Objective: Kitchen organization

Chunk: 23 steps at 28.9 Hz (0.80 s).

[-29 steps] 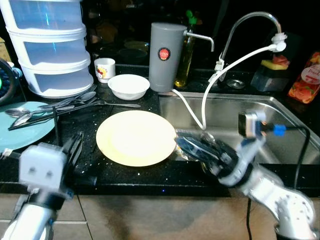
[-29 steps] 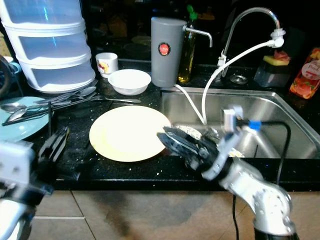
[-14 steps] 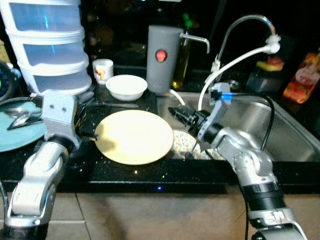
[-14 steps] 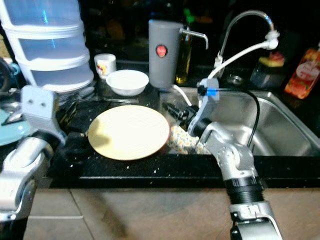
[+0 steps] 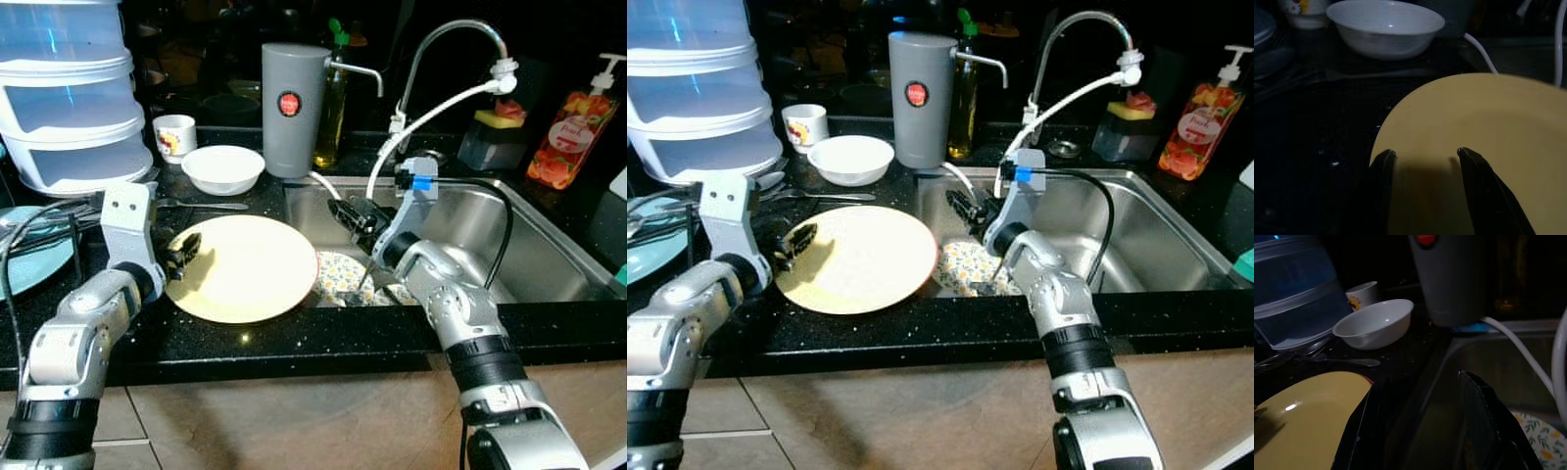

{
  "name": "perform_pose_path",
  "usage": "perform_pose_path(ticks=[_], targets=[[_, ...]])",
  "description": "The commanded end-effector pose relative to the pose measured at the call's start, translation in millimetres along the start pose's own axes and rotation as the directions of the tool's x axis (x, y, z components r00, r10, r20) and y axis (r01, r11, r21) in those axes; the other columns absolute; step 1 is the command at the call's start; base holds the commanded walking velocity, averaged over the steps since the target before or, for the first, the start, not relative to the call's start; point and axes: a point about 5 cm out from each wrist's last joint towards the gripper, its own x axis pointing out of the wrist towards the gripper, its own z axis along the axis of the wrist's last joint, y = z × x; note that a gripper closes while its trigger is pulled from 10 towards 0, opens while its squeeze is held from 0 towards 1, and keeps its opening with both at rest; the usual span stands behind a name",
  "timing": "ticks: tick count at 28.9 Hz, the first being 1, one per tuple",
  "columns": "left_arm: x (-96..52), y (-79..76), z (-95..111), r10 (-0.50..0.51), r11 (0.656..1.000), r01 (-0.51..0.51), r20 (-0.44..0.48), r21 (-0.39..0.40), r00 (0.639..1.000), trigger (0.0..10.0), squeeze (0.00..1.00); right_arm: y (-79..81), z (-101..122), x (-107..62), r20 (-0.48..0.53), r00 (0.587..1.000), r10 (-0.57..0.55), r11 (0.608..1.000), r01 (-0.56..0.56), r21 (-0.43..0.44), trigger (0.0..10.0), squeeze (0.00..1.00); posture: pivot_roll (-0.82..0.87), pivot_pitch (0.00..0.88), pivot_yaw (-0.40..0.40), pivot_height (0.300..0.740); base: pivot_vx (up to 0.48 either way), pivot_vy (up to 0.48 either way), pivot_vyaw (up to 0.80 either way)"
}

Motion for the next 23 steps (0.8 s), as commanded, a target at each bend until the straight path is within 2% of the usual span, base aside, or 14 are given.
perform_pose_path(ticks=[1, 4, 7, 8, 9, 10, 11, 15, 16, 17, 18, 23], targets=[[-2.1, 11.4, -2, 0.032, 0.999, -0.033, -0.039, -0.028, 0.999, 10.0, 0.0, -0.6, 3, 1.3, 0.02, 1.0, -0.001, 1.0, 0.001, 0.003, 10.0, 0.0, 0.08, 0.029, -0.046, 0.74, 0.0, 0.0, 0.0], [-3.0, 15.2, -2, 0.041, 0.999, -0.042, -0.047, -0.034, 0.998, 10.0, 0.0, -0.7, 2, 1.5, 0.022, 1.0, 0.0, 1.0, 0.0, 0.005, 10.0, 0.0, 0.08, 0.029, -0.046, 0.74, 0.0, 0.0, 0.0], [-4.9, 24.3, -4, 0.084, 0.996, -0.083, -0.081, 0.014, 0.993, 10.0, 0.0, -1.1, 1, 2.8, 0.03, 1.0, -0.001, 1.0, 0.001, 0.01, 10.0, 0.0, 0.08, 0.029, -0.046, 0.74, 0.0, 0.0, 0.0], [-5.0, 26.6, -4, 0.093, 0.996, -0.092, -0.082, 0.02, 0.992, 10.0, 0.45, -0.8, 0, 3.2, 0.032, 0.999, 0.0, 1.0, 0.0, 0.011, 10.0, 0.0, 0.08, 0.029, -0.046, 0.74, 0.0, 0.0, 0.0], [-5.0, 27.7, -4, 0.098, 0.995, -0.096, -0.081, 0.021, 0.992, 10.0, 0.45, -0.6, 0, 3.5, 0.033, 0.999, 0.0, 1.0, -0.001, 0.013, 10.0, 0.0, 0.08, 0.029, -0.046, 0.74, 0.0, 0.0, 0.0], [-4.9, 28.3, -3, 0.099, 0.995, -0.098, -0.081, 0.015, 0.992, 10.0, 0.96, -0.3, 0, 3.6, 0.033, 0.999, 0.001, 1.0, -0.001, 0.014, 10.0, 0.0, 0.08, 0.029, -0.046, 0.74, 0.0, 0.0, 0.0], [-4.7, 28.8, -3, 0.097, 0.995, -0.096, -0.083, 0.012, 0.992, 10.0, 1.0, -0.1, -1, 4.1, 0.035, 0.999, 0.002, 1.0, -0.002, 0.017, 10.0, 0.0, 0.08, 0.029, -0.046, 0.74, 0.0, 0.0, 0.0], [-2.2, 28.0, -2, 0.076, 0.997, -0.077, -0.088, -0.011, 0.993, 10.0, 1.0, 0.4, -2, 5.2, 0.038, 0.999, 0.005, 1.0, -0.006, 0.023, 10.0, 0.0, 0.08, 0.026, -0.049, 0.74, 0.0, 0.0, 0.0], [-1.0, 27.2, -2, 0.064, 0.998, -0.066, -0.087, -0.023, 0.994, 10.0, 0.24, 0.5, -3, 5.4, 0.038, 0.999, 0.006, 1.0, -0.007, 0.024, 10.0, 0.0, 0.08, 0.024, -0.048, 0.74, 0.0, 0.0, 0.0], [-0.2, 26.7, -2, 0.056, 0.998, -0.059, -0.086, -0.031, 0.995, 10.0, 0.24, 0.5, -3, 5.5, 0.038, 0.999, 0.006, 1.0, -0.007, 0.024, 10.0, 0.0, 0.08, 0.024, -0.048, 0.74, 0.0, 0.0, 0.0], [0.7, 25.4, -2, 0.038, 0.998, -0.041, -0.086, -0.041, 0.996, 10.0, 0.0, 0.5, -3, 5.6, 0.038, 0.999, 0.006, 1.0, -0.007, 0.024, 10.0, 0.0, 0.08, 0.023, -0.048, 0.74, 0.0, 0.0, 0.0], [3.8, 22.9, -4, -0.003, 0.997, -0.004, -0.093, -0.072, 0.996, 10.0, 0.0, 0.0, -3, 6.0, 0.038, 0.999, 0.007, 1.0, -0.008, 0.025, 10.0, 0.0, 0.08, 0.022, -0.047, 0.74, 0.0, 0.0, 0.0]])
